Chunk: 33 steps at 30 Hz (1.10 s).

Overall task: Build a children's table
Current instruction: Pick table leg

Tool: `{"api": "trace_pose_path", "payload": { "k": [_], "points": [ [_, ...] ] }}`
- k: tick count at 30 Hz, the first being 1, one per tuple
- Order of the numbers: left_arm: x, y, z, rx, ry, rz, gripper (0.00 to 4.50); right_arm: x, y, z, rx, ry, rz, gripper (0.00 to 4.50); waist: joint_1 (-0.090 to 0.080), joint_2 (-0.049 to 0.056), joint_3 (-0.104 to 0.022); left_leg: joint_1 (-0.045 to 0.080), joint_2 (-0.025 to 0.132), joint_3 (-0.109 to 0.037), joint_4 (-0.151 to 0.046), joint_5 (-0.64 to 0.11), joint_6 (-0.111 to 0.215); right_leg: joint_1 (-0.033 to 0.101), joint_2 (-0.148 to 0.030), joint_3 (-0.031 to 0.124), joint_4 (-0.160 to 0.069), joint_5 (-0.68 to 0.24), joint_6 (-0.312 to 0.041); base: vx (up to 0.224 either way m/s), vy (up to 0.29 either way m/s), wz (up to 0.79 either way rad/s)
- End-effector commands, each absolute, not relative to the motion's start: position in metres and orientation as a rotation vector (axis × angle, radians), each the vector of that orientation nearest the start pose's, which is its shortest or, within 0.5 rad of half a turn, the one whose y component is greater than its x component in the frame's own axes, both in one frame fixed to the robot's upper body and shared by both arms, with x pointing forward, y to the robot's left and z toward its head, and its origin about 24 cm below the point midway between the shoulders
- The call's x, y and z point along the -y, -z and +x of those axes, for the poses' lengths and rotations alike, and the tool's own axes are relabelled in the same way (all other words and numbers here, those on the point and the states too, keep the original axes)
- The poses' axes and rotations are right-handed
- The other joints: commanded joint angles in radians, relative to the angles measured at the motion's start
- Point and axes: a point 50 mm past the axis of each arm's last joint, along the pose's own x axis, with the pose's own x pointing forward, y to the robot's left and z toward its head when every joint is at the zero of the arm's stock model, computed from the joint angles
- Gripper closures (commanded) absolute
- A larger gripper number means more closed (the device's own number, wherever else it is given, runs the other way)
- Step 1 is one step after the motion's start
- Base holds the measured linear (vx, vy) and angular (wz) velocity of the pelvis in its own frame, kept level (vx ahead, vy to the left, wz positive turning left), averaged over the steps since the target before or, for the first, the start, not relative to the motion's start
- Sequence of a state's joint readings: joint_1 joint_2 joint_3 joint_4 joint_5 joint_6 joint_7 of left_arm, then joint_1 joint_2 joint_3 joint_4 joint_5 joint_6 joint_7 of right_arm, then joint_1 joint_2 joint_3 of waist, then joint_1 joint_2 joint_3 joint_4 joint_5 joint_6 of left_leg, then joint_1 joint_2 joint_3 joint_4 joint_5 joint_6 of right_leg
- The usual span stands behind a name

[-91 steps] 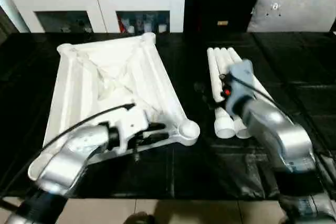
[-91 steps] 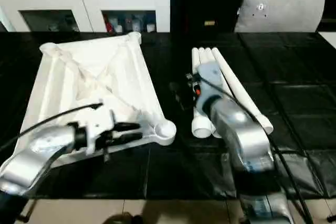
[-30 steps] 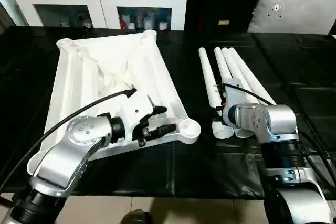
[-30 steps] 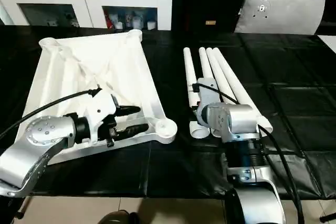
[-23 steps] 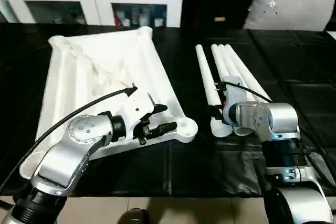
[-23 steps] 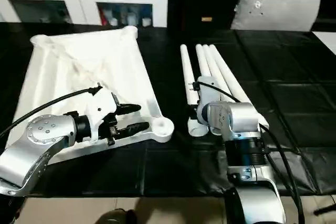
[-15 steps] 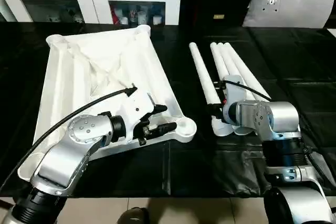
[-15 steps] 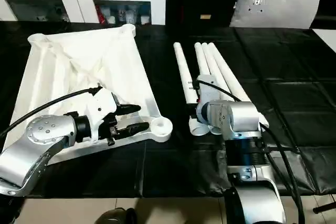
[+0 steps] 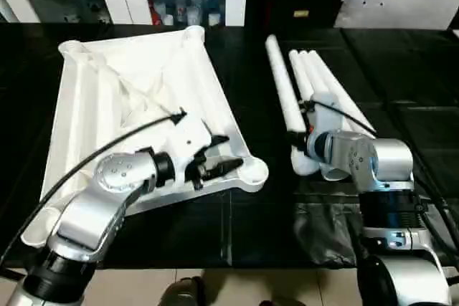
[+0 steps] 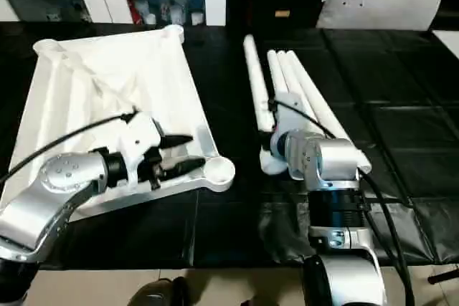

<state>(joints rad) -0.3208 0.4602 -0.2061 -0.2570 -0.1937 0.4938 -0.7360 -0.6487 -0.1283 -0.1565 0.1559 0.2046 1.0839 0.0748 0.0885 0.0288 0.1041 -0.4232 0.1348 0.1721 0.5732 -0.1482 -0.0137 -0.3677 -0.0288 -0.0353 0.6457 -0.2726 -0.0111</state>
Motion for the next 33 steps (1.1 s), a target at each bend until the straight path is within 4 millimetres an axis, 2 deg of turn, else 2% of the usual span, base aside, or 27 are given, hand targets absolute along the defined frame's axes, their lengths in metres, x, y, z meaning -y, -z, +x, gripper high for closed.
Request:
{"api": "trace_pose_path", "payload": {
  "k": [1, 3, 4, 6, 7, 9, 12, 14, 16, 18, 19, 20, 22, 23, 25, 26, 27, 28, 33],
  "points": [
    [-0.128, -0.128, 0.275, -0.098, 0.953, 0.323, 1.84, 0.149, -0.125, 0.343, -0.475, -0.188, 0.156, 2.57, 0.000, 0.004, -0.070, 0.045, 0.096, -0.043, -0.058, -0.055, -0.022, 0.029, -0.122, 0.057, -0.062, 0.256, -0.158, 0.000, 0.000, 0.00],
    [-0.128, -0.129, 0.275, -0.092, 0.949, 0.319, 1.84, 0.148, -0.131, 0.343, -0.429, -0.206, 0.162, 2.58, 0.000, 0.003, -0.070, 0.043, 0.095, -0.042, -0.055, -0.046, 0.002, 0.031, -0.121, 0.056, -0.059, 0.301, -0.156, 0.000, 0.000, 0.00],
    [-0.128, -0.131, 0.276, -0.082, 0.939, 0.312, 1.84, 0.148, -0.138, 0.343, -0.381, -0.224, 0.175, 2.58, 0.001, 0.007, -0.071, 0.043, 0.095, -0.043, -0.053, -0.047, 0.005, 0.032, -0.121, 0.055, -0.058, 0.301, -0.156, 0.000, 0.000, 0.00],
    [-0.128, -0.136, 0.279, -0.051, 0.912, 0.298, 1.84, 0.147, -0.154, 0.340, -0.246, -0.278, 0.220, 2.59, 0.000, 0.003, -0.074, 0.042, 0.096, -0.042, -0.051, -0.037, 0.017, 0.035, -0.121, 0.055, -0.056, 0.321, -0.157, 0.000, 0.000, 0.00],
    [-0.128, -0.136, 0.279, -0.045, 0.907, 0.294, 1.84, 0.146, -0.156, 0.340, -0.225, -0.283, 0.237, 2.59, 0.001, 0.005, -0.074, 0.042, 0.100, -0.043, -0.050, -0.043, 0.027, 0.033, -0.123, 0.054, -0.055, 0.320, -0.159, 0.000, 0.000, 0.00],
    [-0.128, -0.139, 0.281, -0.025, 0.887, 0.278, 1.84, 0.146, -0.160, 0.339, -0.173, -0.299, 0.227, 2.59, 0.001, 0.007, -0.074, 0.044, 0.100, -0.043, -0.050, -0.044, 0.029, 0.033, -0.120, 0.051, -0.056, 0.298, -0.168, 0.000, 0.000, 0.00],
    [-0.129, -0.148, 0.287, 0.018, 0.833, 0.229, 1.51, 0.146, -0.170, 0.337, -0.009, -0.311, 0.146, 2.59, 0.004, 0.007, -0.074, 0.043, 0.100, -0.040, -0.048, -0.063, 0.020, 0.033, -0.124, 0.052, -0.059, 0.267, -0.181, 0.000, 0.000, 0.00],
    [-0.129, -0.155, 0.291, 0.048, 0.801, 0.188, 1.45, 0.143, -0.169, 0.334, -0.006, -0.358, 0.167, 2.59, 0.003, 0.006, -0.073, 0.041, 0.100, -0.042, -0.049, -0.062, 0.027, 0.037, -0.122, 0.051, -0.059, 0.265, -0.185, 0.000, 0.000, 0.00],
    [-0.130, -0.160, 0.293, 0.066, 0.780, 0.146, 1.18, 0.141, -0.169, 0.331, -0.009, -0.393, 0.225, 2.59, 0.000, 0.006, -0.074, 0.043, 0.100, -0.043, -0.049, -0.063, 0.040, 0.036, -0.120, 0.050, -0.059, 0.249, -0.192, 0.000, 0.000, 0.00],
    [-0.128, -0.167, 0.295, 0.093, 0.766, 0.077, 1.06, 0.142, -0.168, 0.326, -0.003, -0.447, 0.293, 2.59, 0.003, 0.006, -0.075, 0.040, 0.102, -0.043, -0.046, -0.069, 0.055, 0.038, -0.127, 0.051, -0.060, 0.235, -0.210, 0.000, 0.000, 0.00],
    [-0.128, -0.168, 0.296, 0.098, 0.764, 0.065, 0.99, 0.142, -0.167, 0.325, -0.001, -0.462, 0.297, 2.59, 0.003, 0.005, -0.074, 0.040, 0.103, -0.043, -0.046, -0.066, 0.060, 0.037, -0.125, 0.050, -0.060, 0.230, -0.212, 0.000, 0.000, 0.00],
    [-0.127, -0.170, 0.296, 0.105, 0.762, 0.051, 0.99, 0.142, -0.167, 0.323, 0.004, -0.481, 0.296, 2.59, 0.005, 0.009, -0.075, 0.040, 0.102, -0.045, -0.045, -0.063, 0.061, 0.036, -0.125, 0.050, -0.060, 0.227, -0.213, 0.000, 0.000, 0.00],
    [-0.124, -0.174, 0.297, 0.121, 0.762, 0.003, 0.87, 0.142, -0.165, 0.320, 0.019, -0.515, 0.289, 2.59, 0.004, 0.006, -0.075, 0.039, 0.102, -0.044, -0.044, -0.058, 0.064, 0.037, -0.124, 0.050, -0.060, 0.233, -0.218, 0.000, 0.000, 0.00],
    [-0.121, -0.178, 0.298, 0.134, 0.763, -0.037, 0.74, 0.141, -0.163, 0.318, 0.025, -0.539, 0.293, 2.59, 0.005, 0.015, -0.074, 0.038, 0.102, -0.045, -0.044, -0.063, 0.063, 0.036, -0.126, 0.049, -0.060, 0.227, -0.219, 0.000, 0.000, 0.00],
    [-0.116, -0.184, 0.299, 0.153, 0.761, -0.109, 0.63, 0.140, -0.160, 0.314, 0.047, -0.575, 0.297, 2.59, 0.008, 0.011, -0.076, 0.040, 0.106, -0.044, -0.041, -0.078, 0.059, 0.036, -0.127, 0.050, -0.061, 0.228, -0.229, 0.000, 0.000, 0.00],
    [-0.115, -0.186, 0.300, 0.158, 0.755, -0.130, 0.51, 0.139, -0.159, 0.313, 0.052, -0.587, 0.304, 2.59, 0.010, 0.015, -0.075, 0.038, 0.104, -0.046, -0.041, -0.079, 0.060, 0.037, -0.128, 0.048, -0.060, 0.222, -0.235, 0.000, 0.000, 0.00],
    [-0.115, -0.186, 0.300, 0.160, 0.751, -0.141, 0.41, 0.139, -0.159, 0.312, 0.055, -0.592, 0.309, 2.59, 0.009, 0.011, -0.075, 0.037, 0.105, -0.047, -0.041, -0.083, 0.064, 0.038, -0.129, 0.048, -0.061, 0.215, -0.236, 0.000, 0.000, 0.00],
    [-0.114, -0.187, 0.302, 0.164, 0.740, -0.167, 0.31, 0.139, -0.157, 0.311, 0.061, -0.596, 0.318, 2.59, 0.009, 0.015, -0.076, 0.037, 0.105, -0.048, -0.040, -0.085, 0.064, 0.038, -0.129, 0.048, -0.061, 0.210, -0.237, 0.000, 0.000, 0.00],
    [-0.107, -0.193, 0.307, 0.178, 0.728, -0.308, 0.00, 0.144, -0.151, 0.305, 0.084, -0.614, 0.405, 2.59, 0.011, 0.012, -0.082, 0.035, 0.105, -0.048, -0.037, -0.086, 0.073, 0.040, -0.130, 0.048, -0.065, 0.184, -0.242, 0.000, 0.000, 0.00]
  ]
}}
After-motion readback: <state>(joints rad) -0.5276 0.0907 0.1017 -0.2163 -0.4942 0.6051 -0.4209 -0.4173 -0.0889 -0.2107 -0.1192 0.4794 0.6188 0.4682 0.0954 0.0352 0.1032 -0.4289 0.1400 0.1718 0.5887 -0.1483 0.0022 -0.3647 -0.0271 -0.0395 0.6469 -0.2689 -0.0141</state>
